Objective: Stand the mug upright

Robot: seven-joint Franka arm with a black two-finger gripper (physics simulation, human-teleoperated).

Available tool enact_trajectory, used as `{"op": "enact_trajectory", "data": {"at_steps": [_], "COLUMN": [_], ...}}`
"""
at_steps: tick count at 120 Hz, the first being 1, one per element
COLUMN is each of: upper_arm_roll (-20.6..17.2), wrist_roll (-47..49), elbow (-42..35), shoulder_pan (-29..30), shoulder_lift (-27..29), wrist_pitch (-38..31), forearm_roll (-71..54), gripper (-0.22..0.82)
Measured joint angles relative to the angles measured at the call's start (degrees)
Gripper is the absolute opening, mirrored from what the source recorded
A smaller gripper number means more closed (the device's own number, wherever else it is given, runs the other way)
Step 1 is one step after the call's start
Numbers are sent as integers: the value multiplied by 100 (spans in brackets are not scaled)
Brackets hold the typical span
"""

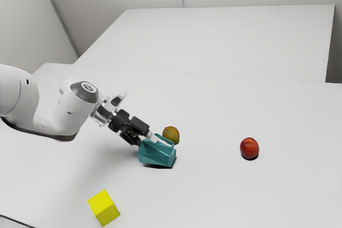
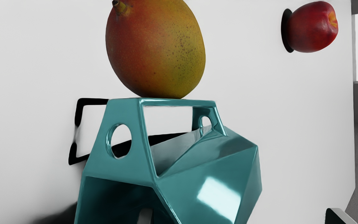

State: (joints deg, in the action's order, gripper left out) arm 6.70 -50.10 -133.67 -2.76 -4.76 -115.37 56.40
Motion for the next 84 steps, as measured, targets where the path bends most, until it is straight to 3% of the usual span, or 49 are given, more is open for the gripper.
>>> {"op": "enact_trajectory", "data": {"at_steps": [46, 84], "upper_arm_roll": [7, 3], "wrist_roll": [-449, -665], "elbow": [-264, -292], "shoulder_pan": [57, 46], "shoulder_lift": [3, 13], "wrist_pitch": [12, -35], "forearm_roll": [489, 541], "gripper": [60, 42]}}
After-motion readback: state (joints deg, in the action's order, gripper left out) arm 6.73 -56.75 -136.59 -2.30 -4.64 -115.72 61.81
